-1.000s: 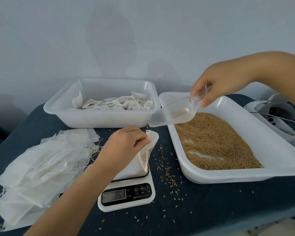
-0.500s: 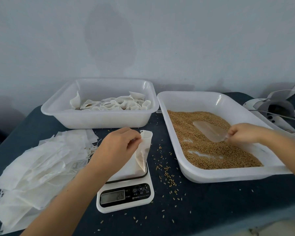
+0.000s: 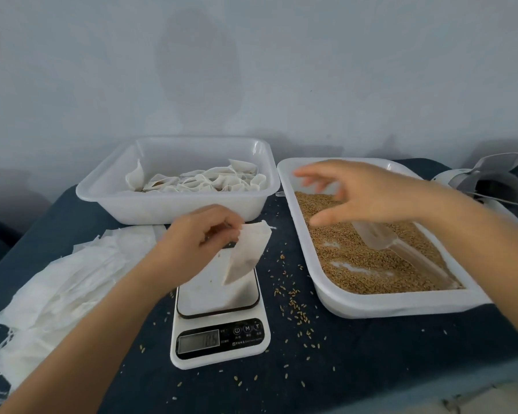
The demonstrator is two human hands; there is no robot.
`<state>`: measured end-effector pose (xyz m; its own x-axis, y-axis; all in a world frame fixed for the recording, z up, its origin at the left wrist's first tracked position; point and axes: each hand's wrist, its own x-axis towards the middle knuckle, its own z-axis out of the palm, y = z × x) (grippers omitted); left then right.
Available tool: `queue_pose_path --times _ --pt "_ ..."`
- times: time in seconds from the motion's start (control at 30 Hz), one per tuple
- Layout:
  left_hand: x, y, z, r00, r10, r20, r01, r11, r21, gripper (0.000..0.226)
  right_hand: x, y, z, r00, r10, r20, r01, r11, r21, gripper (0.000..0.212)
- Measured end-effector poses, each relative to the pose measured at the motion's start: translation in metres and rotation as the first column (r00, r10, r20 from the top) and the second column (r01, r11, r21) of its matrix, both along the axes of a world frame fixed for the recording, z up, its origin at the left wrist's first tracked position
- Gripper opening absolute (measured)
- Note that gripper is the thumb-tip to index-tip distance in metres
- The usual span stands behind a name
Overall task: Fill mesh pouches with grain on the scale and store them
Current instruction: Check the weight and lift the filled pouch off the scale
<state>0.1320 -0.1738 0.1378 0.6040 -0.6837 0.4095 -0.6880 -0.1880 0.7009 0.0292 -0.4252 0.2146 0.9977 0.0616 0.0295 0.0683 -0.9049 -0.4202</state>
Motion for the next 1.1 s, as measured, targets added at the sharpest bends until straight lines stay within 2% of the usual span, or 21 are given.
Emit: queue_pose_path --times 0.07,0.13,0.27,0.33,0.4,0.47,0.53,0.6,0.7,0.83,0.97,1.1 --pt "0.000 0.004 0.008 0.994 -0.053 -0.100 0.048 0.997 -0.052 0.028 0.018 0.038 0.002 0.984 0.156 -0.085 -0.158 0.987 -0.017 0.094" --pt "-0.001 0.008 0.013 0.988 -0.065 -0.141 0.053 0.995 -0.083 0.026 0.036 0.065 -0.001 0.966 0.208 -0.152 -0.218 0.974 -0.055 0.092" --pt "0.000 0.019 0.009 0.957 -0.011 -0.289 -0.055 0.974 -0.220 0.016 0.061 0.088 -0.007 0.962 0.241 -0.131 -0.254 0.963 -0.087 0.032" --pt "0.001 0.027 0.002 0.906 -0.079 -0.415 -0.081 0.932 -0.354 0.012 0.071 0.090 -0.012 0.965 0.242 -0.099 -0.246 0.969 -0.025 0.013" --pt "0.007 0.035 -0.007 0.882 -0.111 -0.457 -0.066 0.933 -0.353 0.039 0.079 0.092 -0.020 0.963 0.254 -0.092 -0.253 0.967 0.020 0.008" --pt "0.015 0.036 -0.016 0.911 0.000 -0.413 -0.080 0.981 -0.178 0.058 0.087 0.095 -0.029 0.962 0.262 -0.083 -0.261 0.965 0.022 0.011" --pt "0.023 0.032 -0.026 0.941 0.138 -0.308 -0.155 0.988 -0.029 0.042 0.095 0.096 -0.039 0.968 0.243 -0.059 -0.243 0.970 0.009 0.011" --pt "0.030 0.027 -0.033 0.950 0.221 -0.219 -0.226 0.974 0.001 0.019 0.102 0.095 -0.049 0.980 0.198 -0.027 -0.198 0.980 -0.023 0.013" --pt "0.038 0.025 -0.043 0.942 0.318 -0.109 -0.318 0.948 0.022 0.020 0.104 0.094 -0.066 0.988 0.151 0.032 -0.151 0.988 -0.014 0.013" --pt "0.025 0.031 -0.055 0.957 0.289 -0.004 -0.288 0.954 0.082 0.007 0.092 0.097 -0.084 0.981 0.192 0.024 -0.191 0.981 -0.042 0.012" --pt "0.006 0.040 -0.063 0.971 0.218 0.100 -0.231 0.963 0.140 0.014 0.080 0.103 -0.085 0.962 0.238 -0.131 -0.256 0.957 -0.140 0.009" --pt "-0.005 0.043 -0.064 0.967 0.209 0.143 -0.231 0.959 0.162 0.017 0.066 0.112 -0.075 0.932 0.268 -0.245 -0.310 0.939 -0.149 0.020"
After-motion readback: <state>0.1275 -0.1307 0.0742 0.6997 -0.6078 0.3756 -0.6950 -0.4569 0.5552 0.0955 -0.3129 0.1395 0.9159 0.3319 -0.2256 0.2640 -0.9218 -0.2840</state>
